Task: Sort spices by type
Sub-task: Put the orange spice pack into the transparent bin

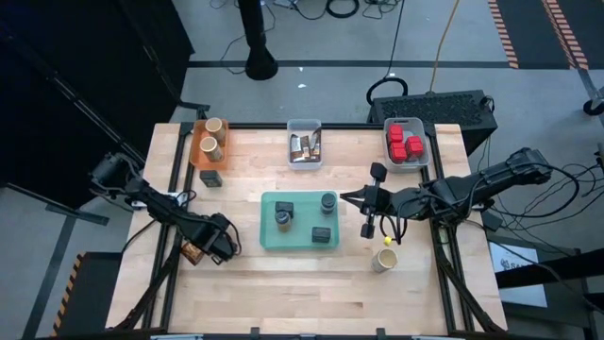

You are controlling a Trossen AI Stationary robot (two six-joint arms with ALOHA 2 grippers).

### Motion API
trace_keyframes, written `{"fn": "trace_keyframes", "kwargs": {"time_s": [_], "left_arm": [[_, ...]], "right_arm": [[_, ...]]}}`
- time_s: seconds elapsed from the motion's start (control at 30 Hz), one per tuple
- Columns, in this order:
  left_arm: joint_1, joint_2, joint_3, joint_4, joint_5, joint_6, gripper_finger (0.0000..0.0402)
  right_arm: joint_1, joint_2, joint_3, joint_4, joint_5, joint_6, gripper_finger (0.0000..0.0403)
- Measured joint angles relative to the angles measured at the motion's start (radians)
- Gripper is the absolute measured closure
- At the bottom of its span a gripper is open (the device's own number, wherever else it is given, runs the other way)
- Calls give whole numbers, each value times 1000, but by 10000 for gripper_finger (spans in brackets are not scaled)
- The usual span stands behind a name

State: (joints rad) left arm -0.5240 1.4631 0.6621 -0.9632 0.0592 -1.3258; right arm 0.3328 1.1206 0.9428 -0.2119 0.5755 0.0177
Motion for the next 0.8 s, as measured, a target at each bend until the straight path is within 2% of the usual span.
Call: {"fn": "trace_keyframes", "kwargs": {"time_s": [0.13, 0.3, 0.63, 0.8], "left_arm": [[0, 0, 0, 1, -5, 7, 314], [0, 0, 4, -4, -4, 8, 348], [0, 3, 110, -130, 8, 148, 360], [1, 2, 205, -159, 10, 184, 360]], "right_arm": [[0, 0, 0, 0, 0, 0, 403], [0, 0, 0, 0, 0, 0, 403], [0, 0, 0, -1, 0, 0, 403], [0, 0, 0, -2, 0, 3, 403]]}}
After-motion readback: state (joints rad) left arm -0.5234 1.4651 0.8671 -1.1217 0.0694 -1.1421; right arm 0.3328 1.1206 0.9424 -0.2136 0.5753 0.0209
